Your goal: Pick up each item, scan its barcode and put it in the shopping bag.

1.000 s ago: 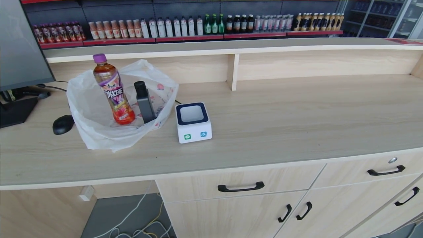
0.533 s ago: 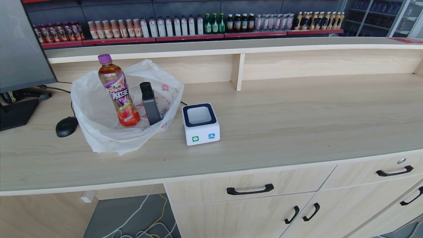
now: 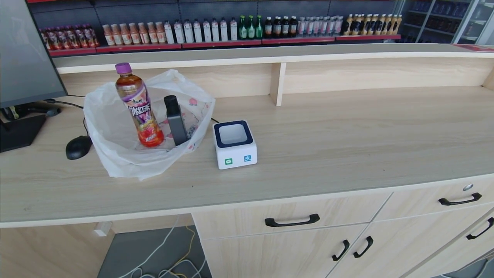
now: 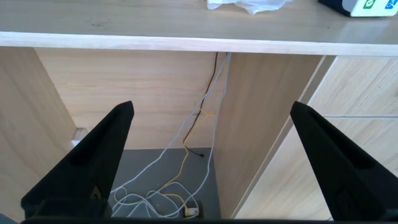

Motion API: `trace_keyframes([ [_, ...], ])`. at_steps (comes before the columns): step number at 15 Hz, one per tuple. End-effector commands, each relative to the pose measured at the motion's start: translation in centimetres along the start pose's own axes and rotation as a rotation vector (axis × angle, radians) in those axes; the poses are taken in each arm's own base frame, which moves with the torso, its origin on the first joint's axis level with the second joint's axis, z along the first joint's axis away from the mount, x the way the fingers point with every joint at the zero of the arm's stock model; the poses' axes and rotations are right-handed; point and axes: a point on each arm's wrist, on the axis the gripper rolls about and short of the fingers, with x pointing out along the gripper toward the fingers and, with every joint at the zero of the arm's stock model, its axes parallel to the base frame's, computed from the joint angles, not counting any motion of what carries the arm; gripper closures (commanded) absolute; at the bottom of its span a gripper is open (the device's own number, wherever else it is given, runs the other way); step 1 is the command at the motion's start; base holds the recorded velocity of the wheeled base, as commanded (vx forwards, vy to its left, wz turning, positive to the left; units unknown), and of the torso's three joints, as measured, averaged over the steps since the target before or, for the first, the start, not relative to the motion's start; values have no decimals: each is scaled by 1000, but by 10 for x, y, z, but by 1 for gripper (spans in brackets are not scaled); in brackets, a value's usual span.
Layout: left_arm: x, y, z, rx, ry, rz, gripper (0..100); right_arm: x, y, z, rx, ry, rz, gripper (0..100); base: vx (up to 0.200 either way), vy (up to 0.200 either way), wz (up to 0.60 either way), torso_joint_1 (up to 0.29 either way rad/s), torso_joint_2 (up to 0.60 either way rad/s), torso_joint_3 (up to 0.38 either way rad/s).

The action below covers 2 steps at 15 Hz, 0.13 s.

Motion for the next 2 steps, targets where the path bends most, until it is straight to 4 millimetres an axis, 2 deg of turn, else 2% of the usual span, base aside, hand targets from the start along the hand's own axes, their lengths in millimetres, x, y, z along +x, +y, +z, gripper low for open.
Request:
trace_keyframes([
  [1,0,0,0,0,0,1,0,0,0,0,0,1,0,0,0,0,0,0,0,0],
  [2,0,0,0,0,0,-1,0,0,0,0,0,1,0,0,0,0,0,0,0,0],
])
